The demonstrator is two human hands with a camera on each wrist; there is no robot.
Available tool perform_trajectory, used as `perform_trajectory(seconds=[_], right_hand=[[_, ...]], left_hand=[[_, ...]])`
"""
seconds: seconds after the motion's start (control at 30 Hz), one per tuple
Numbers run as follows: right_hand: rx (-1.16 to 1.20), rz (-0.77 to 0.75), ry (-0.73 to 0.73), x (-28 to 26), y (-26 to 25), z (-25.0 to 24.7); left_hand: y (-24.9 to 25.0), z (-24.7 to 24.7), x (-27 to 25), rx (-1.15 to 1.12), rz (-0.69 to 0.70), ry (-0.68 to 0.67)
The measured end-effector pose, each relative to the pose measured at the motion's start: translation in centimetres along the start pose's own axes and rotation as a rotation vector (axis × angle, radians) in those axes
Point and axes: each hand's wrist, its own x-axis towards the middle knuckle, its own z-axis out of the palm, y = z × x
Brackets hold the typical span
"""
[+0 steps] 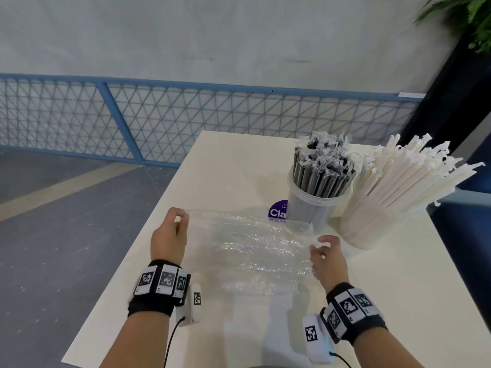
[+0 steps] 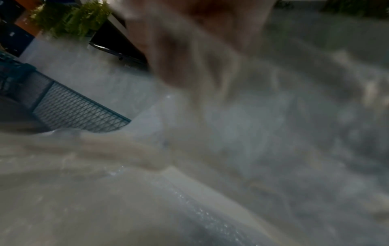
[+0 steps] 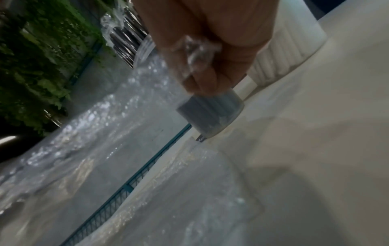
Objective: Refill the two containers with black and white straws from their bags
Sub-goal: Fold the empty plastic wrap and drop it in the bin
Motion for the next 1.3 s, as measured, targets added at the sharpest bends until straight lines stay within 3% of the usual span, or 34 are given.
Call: perform_trajectory(seconds=[0.1, 0.23, 0.3, 0.4, 0.47, 0.5, 0.57, 0.63, 0.73, 0.83, 1.07, 1.23, 1.3], right_hand=[[-0.165, -0.099, -0.044, -0.3, 0.1, -0.3], [-0.704, -0.415, -0.012, -2.3, -0.6, 1.5], [-0.901, -0.503, -0.181, -3.1, -0.7, 3.1], [-1.116, -0.237, -0.546, -2.8, 0.7, 4.5], [-1.160, -0.164, -0.633, -2.1, 1.3, 4.9], [-1.188, -0.161, -0.663, -1.9, 1.5, 5.1], [-1.235, -0.151, -0.703, -1.5, 1.4, 5.5], [-1.248, -0.129, -0.712, -1.2, 1.2, 5.8], [-1.232, -0.123, -0.713, -0.9, 1.5, 5.8], [-1.203, -0.126, -0.737, -0.5, 2.0, 5.2], [-1.215, -0.131, -0.802, 0.5, 2.7, 2.4], [-1.212, -0.117, -0.781, 0.5, 2.8, 1.8], [-1.187, -0.144, -0.724, 0.2, 2.5, 1.7]], left_hand=[[-0.6, -0.2, 0.4, -0.153, -0.031, -0.100], [-0.9, 0.6, 0.6, -0.096, 0.045, -0.113], [-0.5, 1.1, 0.3, -0.021, 0.091, -0.116], [0.4, 1.9, -0.4, 0.180, 0.025, -0.007], [2.0, 2.9, -1.1, 0.389, 0.149, 0.047], [2.8, 3.6, -1.6, 0.504, 0.261, -0.033], [3.7, 5.5, -3.1, 0.686, 0.412, -0.392], [3.1, 7.5, -4.4, 0.788, 0.382, -0.714], [0.2, 8.8, -5.1, 0.858, 0.265, -0.928], [-2.0, 8.4, -4.3, 0.841, 0.167, -1.001], [-3.8, 6.5, -2.7, 0.846, 0.128, -1.045], [-1.8, 5.3, -1.9, 0.955, 0.143, -1.122], [-0.2, 4.9, -1.7, 1.049, 0.164, -1.092]])
